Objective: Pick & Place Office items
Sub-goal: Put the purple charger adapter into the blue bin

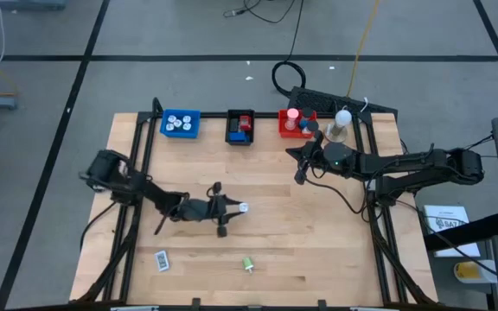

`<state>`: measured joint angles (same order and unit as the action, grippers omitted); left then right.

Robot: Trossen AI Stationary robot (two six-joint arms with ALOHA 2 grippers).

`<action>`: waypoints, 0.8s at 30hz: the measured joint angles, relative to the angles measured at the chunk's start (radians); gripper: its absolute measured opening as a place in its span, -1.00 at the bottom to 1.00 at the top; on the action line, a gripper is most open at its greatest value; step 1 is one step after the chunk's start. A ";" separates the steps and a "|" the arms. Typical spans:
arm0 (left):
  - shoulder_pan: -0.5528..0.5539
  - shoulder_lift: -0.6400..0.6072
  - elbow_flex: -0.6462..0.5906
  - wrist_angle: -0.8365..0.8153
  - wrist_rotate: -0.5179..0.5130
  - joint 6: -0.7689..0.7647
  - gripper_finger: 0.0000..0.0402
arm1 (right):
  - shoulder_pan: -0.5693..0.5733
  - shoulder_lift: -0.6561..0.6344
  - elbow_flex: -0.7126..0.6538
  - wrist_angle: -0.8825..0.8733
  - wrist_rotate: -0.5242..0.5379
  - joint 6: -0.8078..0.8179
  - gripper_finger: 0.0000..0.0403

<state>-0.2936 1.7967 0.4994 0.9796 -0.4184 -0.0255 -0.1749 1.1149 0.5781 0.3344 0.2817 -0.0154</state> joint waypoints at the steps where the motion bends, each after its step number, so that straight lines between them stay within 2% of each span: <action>1: 0.020 0.033 0.012 0.036 0.027 0.008 -0.36 | 0.000 0.000 0.000 0.001 0.000 0.000 -1.00; 6: 0.107 0.190 0.075 0.181 0.117 0.019 -0.36 | 0.000 0.000 0.000 0.005 0.000 0.000 -1.00; 12: 0.161 0.308 0.177 0.198 0.177 0.022 -0.36 | 0.000 0.000 0.000 -0.003 0.000 -0.008 -1.00; 20: 0.184 0.353 0.223 0.179 0.214 0.010 -0.36 | 0.000 0.000 -0.001 -0.006 0.000 -0.008 -1.00; 24: 0.189 0.352 0.225 0.152 0.208 0.000 -0.20 | 0.000 0.000 -0.001 -0.005 0.000 -0.008 -1.00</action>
<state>-0.1047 2.1488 0.7242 1.1311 -0.2107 -0.0255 -0.1749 1.1149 0.5774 0.3297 0.2817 -0.0235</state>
